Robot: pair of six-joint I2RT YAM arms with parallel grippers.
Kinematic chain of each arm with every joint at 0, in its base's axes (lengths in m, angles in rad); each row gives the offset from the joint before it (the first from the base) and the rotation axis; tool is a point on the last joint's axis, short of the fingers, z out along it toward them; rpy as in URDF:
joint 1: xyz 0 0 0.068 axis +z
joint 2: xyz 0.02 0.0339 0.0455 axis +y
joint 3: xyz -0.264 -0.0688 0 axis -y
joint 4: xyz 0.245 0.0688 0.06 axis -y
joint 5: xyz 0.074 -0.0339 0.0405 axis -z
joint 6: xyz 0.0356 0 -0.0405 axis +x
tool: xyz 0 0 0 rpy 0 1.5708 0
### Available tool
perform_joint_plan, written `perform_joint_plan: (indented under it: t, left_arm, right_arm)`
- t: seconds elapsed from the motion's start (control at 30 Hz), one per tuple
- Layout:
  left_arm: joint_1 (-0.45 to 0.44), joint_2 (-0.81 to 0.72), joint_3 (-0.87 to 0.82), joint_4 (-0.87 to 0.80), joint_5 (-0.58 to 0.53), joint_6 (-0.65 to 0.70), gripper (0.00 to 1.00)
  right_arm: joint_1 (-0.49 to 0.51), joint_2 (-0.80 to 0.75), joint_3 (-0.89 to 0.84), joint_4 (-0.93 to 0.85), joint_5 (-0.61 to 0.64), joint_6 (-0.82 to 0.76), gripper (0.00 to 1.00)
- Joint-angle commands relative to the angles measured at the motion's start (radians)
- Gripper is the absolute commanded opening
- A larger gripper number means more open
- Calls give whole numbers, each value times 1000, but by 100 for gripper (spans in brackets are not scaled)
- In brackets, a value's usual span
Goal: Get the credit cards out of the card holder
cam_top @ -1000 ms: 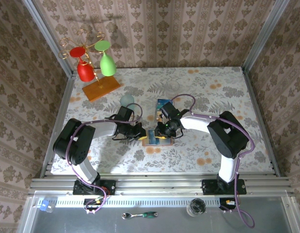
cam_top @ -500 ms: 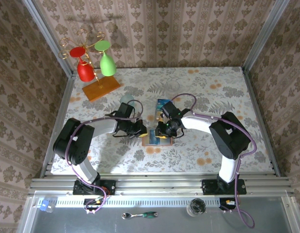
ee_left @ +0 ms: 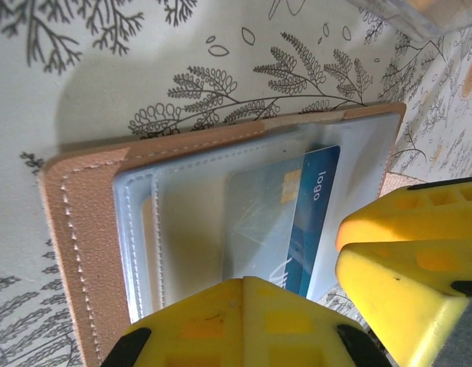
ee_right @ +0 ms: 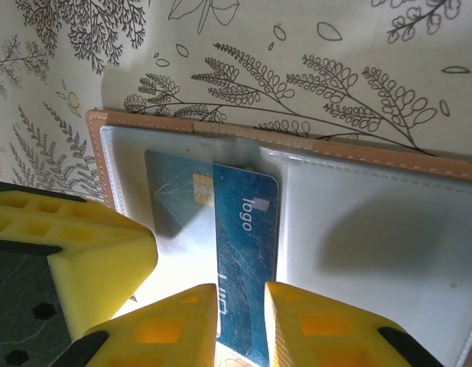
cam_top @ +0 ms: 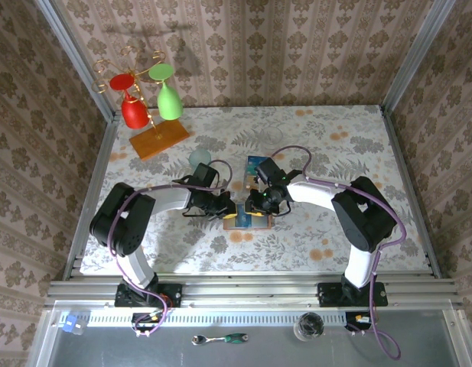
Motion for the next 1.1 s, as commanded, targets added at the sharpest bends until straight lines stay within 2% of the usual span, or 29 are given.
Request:
perform_joint_plan:
  t: [0.0,0.43,1.07]
  left_arm:
    - [-4,17,4,-3,-2,8,0]
    - [0,-22,22,-40,-22,15,4]
    - [-1,24,21,-74,-35,36,0]
  right_arm:
    - [-8,-24,-14,-9,8,-7,24]
    - [-15,11,-24,22,-25,-1,24]
    - [-23,36,-45,83,-82,20,23]
